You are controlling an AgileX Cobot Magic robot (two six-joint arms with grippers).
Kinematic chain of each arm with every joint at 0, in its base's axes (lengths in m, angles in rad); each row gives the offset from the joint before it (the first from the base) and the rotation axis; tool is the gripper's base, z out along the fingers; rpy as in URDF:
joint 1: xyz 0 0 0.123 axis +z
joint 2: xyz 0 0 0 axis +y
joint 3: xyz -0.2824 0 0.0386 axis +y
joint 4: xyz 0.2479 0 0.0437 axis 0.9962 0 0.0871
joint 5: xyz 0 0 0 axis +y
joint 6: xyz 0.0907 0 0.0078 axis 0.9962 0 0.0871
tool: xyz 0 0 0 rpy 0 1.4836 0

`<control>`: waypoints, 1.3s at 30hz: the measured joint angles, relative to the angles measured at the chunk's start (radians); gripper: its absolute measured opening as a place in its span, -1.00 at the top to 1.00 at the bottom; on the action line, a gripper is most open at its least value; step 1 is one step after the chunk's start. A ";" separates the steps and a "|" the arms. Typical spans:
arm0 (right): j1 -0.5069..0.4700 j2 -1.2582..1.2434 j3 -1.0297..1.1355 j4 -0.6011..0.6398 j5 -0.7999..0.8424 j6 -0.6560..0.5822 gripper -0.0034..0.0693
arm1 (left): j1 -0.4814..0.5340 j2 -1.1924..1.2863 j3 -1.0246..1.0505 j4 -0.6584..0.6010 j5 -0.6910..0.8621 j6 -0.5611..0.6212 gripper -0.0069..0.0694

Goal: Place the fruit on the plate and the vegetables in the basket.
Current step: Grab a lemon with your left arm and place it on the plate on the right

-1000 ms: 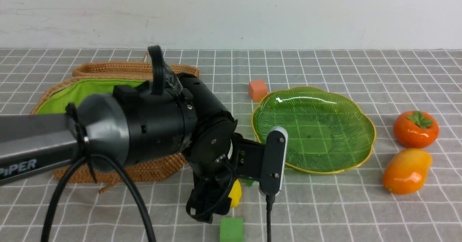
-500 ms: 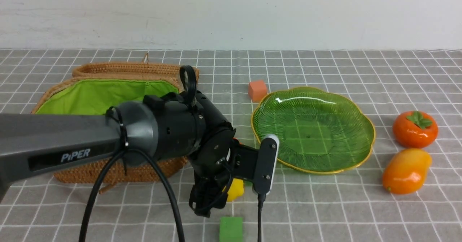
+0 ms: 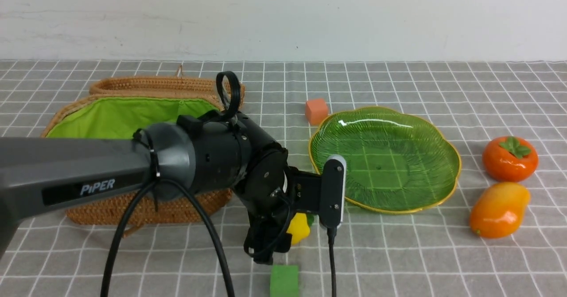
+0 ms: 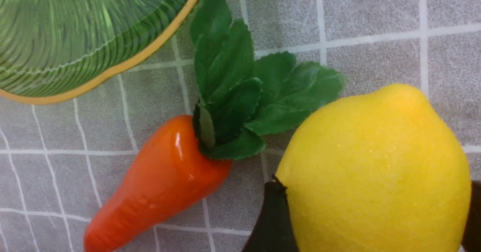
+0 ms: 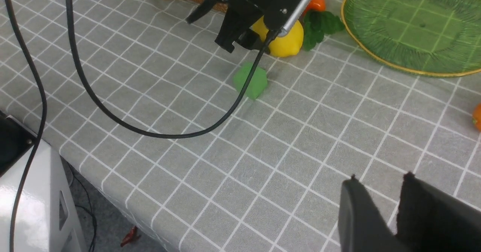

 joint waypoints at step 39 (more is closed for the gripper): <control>0.000 0.000 0.000 -0.006 -0.158 0.134 0.41 | 0.010 0.428 -0.853 -0.343 0.116 -0.612 -0.93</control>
